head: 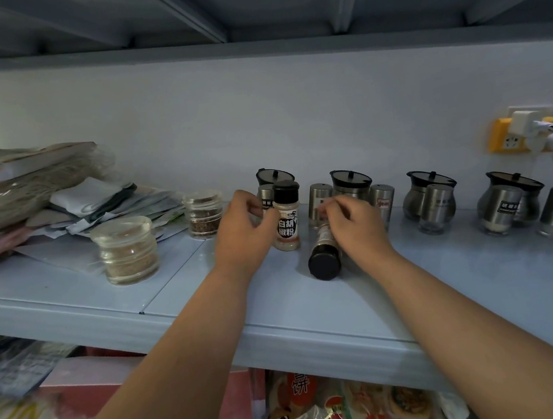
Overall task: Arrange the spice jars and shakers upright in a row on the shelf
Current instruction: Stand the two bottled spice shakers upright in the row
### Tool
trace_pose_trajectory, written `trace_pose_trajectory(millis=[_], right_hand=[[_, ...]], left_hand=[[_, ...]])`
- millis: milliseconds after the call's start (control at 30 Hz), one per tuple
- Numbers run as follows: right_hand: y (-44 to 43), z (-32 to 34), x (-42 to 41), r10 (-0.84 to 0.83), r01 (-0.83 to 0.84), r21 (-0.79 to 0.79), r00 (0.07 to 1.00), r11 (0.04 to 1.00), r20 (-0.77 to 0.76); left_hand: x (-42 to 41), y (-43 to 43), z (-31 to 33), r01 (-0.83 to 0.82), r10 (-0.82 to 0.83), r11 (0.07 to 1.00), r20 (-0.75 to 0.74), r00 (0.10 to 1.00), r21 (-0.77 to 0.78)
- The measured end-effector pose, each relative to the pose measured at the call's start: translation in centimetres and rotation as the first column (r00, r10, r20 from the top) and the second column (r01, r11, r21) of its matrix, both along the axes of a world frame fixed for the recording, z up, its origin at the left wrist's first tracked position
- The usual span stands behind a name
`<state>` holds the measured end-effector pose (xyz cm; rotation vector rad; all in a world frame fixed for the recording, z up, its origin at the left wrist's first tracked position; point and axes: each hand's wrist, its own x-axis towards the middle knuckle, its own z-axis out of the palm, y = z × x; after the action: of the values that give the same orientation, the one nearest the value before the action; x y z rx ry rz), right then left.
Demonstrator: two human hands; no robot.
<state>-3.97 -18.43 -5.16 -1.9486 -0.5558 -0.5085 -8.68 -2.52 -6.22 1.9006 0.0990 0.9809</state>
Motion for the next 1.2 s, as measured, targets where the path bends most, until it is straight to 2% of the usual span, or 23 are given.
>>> trace_pose_trajectory(millis=[167, 300, 433, 567, 700, 867, 1100, 1200], right_hand=[[-0.8, 0.6, -0.2, 0.015, -0.015, -0.015, 1.0, 1.0, 0.006], [-2.3, 0.7, 0.1, 0.077, -0.075, -0.16, 0.997, 0.984, 0.005], [-3.7, -0.3, 0.0, 0.14, -0.13, -0.279, 0.99, 0.952, 0.017], [-4.5, -0.9, 0.0, 0.187, -0.183, -0.391, 0.982, 0.902, -0.029], [-4.9, -1.0, 0.1, 0.216, -0.238, -0.43, 0.971, 0.871, -0.101], [-4.5, -0.9, 0.1, 0.282, -0.323, -0.348, 0.945, 0.88, -0.163], [-4.8, -1.0, 0.2, 0.326, -0.374, -0.235, 0.919, 0.897, -0.221], [-5.3, -0.6, 0.2, 0.344, -0.392, -0.166, 0.903, 0.905, -0.256]], left_hand=[[-0.7, -0.7, -0.1, 0.026, -0.074, 0.954, 0.151, 0.986, 0.297], [-0.7, -0.7, -0.6, 0.1, -0.168, 0.818, 0.069, 0.983, 0.567], [-0.7, -0.7, -0.9, 0.153, -0.189, 0.706, -0.025, 0.982, 0.691], [-0.7, -1.1, -1.0, 0.184, -0.186, 0.634, -0.082, 0.979, 0.751], [-0.4, -1.2, -1.0, 0.219, -0.177, 0.619, -0.137, 0.974, 0.754], [0.0, -1.5, -1.0, 0.239, -0.179, 0.629, -0.162, 0.97, 0.74], [0.3, -2.2, -0.9, 0.242, -0.172, 0.579, -0.174, 0.97, 0.778], [0.6, -2.7, -0.5, 0.298, -0.241, 0.628, -0.185, 0.953, 0.719]])
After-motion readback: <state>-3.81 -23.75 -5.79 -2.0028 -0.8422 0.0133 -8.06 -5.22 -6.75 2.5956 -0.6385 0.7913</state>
